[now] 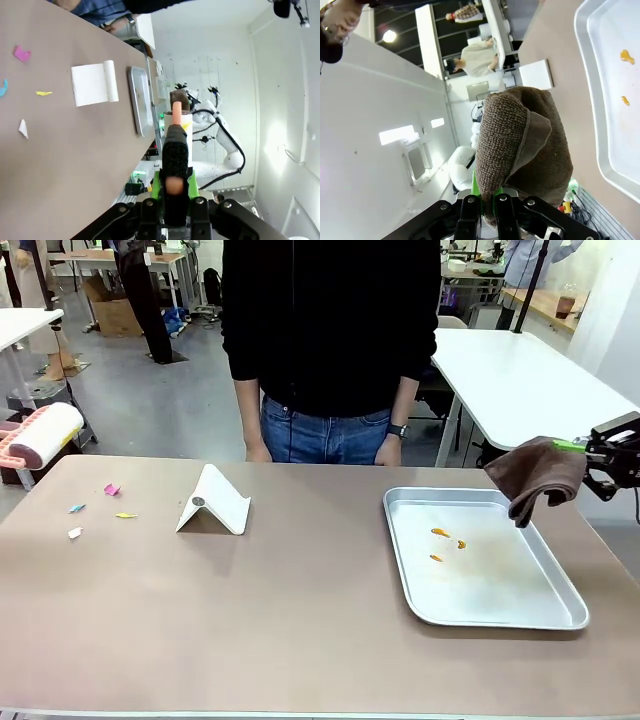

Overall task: Clean the surface of the table.
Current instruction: Hold the Lint Roller with your left hand and the towel with your right hand.

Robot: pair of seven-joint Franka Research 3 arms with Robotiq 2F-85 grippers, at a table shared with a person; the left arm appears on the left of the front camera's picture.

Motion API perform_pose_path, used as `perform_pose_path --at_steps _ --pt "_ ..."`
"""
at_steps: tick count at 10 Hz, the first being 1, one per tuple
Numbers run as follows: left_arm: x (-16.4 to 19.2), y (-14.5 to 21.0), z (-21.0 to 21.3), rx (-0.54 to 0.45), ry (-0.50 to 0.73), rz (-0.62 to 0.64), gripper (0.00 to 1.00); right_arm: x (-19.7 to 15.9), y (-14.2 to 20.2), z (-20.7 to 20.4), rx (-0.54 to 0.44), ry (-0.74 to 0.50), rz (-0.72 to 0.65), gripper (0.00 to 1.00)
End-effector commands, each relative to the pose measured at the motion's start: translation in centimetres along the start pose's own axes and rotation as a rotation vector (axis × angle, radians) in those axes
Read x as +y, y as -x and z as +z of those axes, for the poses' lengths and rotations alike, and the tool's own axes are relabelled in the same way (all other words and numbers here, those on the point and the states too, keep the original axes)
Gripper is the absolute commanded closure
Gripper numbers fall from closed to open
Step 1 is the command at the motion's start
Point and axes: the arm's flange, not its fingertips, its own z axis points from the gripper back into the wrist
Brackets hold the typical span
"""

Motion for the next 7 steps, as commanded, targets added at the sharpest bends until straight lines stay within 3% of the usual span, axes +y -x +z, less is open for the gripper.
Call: perform_pose_path --at_steps 1,7 --pt "-0.39 0.01 -0.03 0.025 0.017 -0.019 1.00 0.41 0.03 -0.04 0.020 -0.011 0.006 1.00" --pt "-0.39 0.01 -0.03 0.025 0.017 -0.019 1.00 0.41 0.03 -0.04 0.020 -0.011 0.006 1.00"
